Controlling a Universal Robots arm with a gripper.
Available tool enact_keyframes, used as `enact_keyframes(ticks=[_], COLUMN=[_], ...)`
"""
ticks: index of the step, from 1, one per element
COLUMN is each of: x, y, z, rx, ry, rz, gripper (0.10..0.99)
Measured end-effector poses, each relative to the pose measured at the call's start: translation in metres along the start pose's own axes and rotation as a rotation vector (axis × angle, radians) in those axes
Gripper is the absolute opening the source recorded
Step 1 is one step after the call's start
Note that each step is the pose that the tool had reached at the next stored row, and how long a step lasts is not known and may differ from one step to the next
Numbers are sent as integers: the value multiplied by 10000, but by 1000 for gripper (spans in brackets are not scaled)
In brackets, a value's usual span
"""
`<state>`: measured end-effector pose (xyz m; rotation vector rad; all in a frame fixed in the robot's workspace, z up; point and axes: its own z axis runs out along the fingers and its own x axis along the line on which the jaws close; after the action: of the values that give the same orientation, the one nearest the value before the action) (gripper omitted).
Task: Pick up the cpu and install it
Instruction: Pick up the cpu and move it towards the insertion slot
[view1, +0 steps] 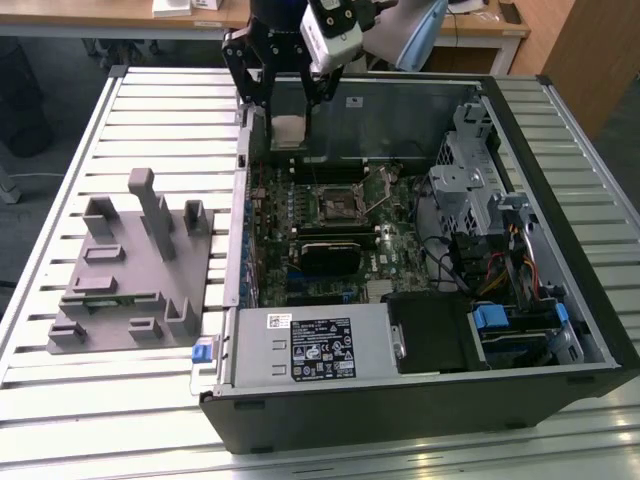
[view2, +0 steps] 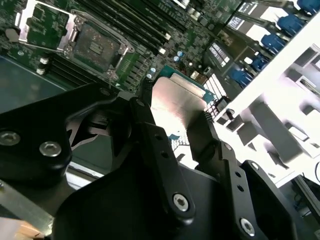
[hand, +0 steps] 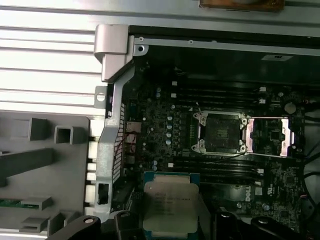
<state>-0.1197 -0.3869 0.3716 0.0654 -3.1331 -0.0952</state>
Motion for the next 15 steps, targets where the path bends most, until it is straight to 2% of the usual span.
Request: enact_keyframes(ticks=[13, 14, 15], x=[-446, -484, -560], y=[-12, -14, -17], z=[3, 3, 3], rx=[-2, -2, -2], ry=[0, -1, -1], rz=[0, 0, 0], gripper=[533, 533, 533])
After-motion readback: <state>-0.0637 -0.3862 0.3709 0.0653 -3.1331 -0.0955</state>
